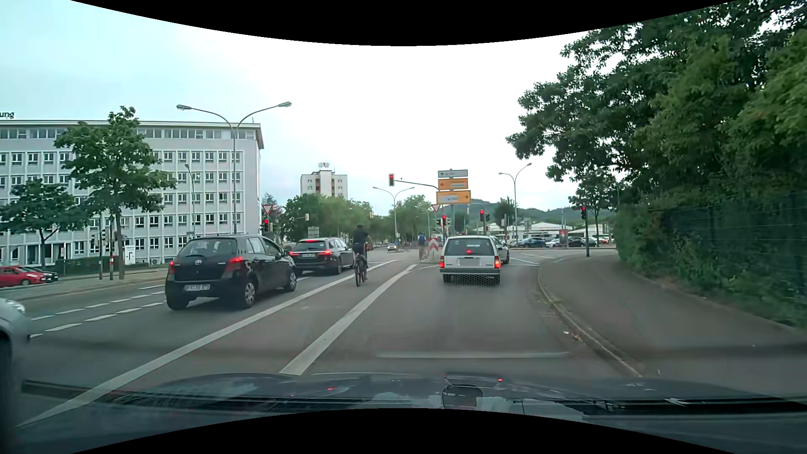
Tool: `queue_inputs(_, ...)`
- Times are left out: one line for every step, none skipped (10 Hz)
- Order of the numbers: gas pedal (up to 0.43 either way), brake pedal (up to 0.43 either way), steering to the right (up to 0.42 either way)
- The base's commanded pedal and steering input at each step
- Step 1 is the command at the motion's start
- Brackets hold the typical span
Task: Follow the waypoints while adhering to traffic rules and regulations
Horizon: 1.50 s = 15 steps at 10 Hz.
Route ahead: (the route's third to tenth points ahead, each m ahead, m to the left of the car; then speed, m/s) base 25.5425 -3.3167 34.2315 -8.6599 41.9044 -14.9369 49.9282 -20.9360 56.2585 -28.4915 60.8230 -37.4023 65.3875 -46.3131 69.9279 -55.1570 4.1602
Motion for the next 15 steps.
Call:
queue_inputs(0.000, 0.213, 0.054)
queue_inputs(0.000, 0.213, 0.066)
queue_inputs(0.000, 0.207, 0.071)
queue_inputs(0.000, 0.207, 0.071)
queue_inputs(0.000, 0.207, 0.069)
queue_inputs(0.000, 0.207, 0.065)
queue_inputs(0.000, 0.207, 0.064)
queue_inputs(0.000, 0.207, 0.064)
queue_inputs(0.000, 0.207, 0.066)
queue_inputs(0.000, 0.207, 0.066)
queue_inputs(0.000, 0.207, 0.066)
queue_inputs(0.000, 0.207, 0.066)
queue_inputs(0.000, 0.207, 0.066)
queue_inputs(0.000, 0.207, 0.066)
queue_inputs(0.000, 0.207, 0.066)
